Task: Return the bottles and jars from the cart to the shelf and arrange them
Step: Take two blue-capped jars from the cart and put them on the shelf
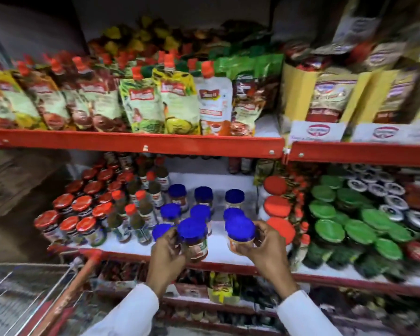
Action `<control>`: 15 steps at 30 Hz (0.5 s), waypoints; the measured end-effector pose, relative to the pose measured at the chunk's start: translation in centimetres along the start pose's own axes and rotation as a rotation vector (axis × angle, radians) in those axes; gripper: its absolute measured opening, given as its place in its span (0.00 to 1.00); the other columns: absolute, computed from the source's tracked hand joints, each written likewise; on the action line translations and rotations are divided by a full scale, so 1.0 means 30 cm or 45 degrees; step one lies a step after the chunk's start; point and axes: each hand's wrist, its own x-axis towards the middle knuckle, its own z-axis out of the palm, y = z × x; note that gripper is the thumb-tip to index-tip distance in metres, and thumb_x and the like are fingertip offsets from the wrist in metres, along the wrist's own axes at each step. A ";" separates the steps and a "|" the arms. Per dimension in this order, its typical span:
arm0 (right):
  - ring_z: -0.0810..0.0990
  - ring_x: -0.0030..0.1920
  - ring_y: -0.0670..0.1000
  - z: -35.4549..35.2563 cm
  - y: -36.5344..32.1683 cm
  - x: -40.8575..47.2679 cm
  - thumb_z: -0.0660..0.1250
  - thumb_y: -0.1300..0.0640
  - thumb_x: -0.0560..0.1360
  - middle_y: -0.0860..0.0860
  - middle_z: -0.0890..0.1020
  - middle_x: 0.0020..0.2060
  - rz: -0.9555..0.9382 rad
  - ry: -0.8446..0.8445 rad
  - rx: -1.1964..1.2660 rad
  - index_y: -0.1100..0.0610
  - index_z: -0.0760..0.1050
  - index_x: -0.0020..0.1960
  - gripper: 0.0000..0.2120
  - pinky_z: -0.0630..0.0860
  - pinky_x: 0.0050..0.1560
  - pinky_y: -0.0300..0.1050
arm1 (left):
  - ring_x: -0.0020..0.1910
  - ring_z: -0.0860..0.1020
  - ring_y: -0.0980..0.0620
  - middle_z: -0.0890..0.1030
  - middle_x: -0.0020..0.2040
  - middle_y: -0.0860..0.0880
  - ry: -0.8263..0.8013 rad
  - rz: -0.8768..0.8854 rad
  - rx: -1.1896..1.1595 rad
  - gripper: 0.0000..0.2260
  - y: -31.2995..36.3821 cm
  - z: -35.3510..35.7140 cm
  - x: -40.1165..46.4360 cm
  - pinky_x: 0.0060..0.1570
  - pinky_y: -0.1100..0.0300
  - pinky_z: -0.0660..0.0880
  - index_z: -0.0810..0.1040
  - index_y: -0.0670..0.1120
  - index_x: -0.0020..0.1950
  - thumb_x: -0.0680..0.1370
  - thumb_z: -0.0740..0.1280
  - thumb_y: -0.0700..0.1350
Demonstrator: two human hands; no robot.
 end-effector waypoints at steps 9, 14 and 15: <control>0.79 0.44 0.50 0.134 0.088 0.041 0.78 0.67 0.62 0.47 0.81 0.43 0.081 0.034 -0.105 0.47 0.73 0.51 0.26 0.70 0.39 0.29 | 0.52 0.83 0.49 0.85 0.52 0.49 0.063 -0.118 0.152 0.23 -0.117 0.154 0.121 0.56 0.49 0.79 0.76 0.48 0.59 0.67 0.75 0.35; 0.80 0.44 0.50 0.200 0.135 0.066 0.77 0.68 0.64 0.45 0.81 0.43 0.136 0.072 -0.115 0.43 0.73 0.49 0.25 0.76 0.42 0.37 | 0.51 0.82 0.47 0.84 0.51 0.47 0.048 -0.145 0.199 0.23 -0.139 0.187 0.156 0.52 0.56 0.77 0.75 0.43 0.60 0.68 0.73 0.31; 0.81 0.44 0.50 0.209 0.140 0.072 0.77 0.69 0.64 0.45 0.82 0.43 0.142 0.085 -0.119 0.42 0.73 0.47 0.26 0.78 0.43 0.41 | 0.51 0.81 0.47 0.83 0.51 0.47 0.047 -0.158 0.205 0.23 -0.144 0.189 0.164 0.52 0.57 0.76 0.75 0.43 0.61 0.68 0.72 0.30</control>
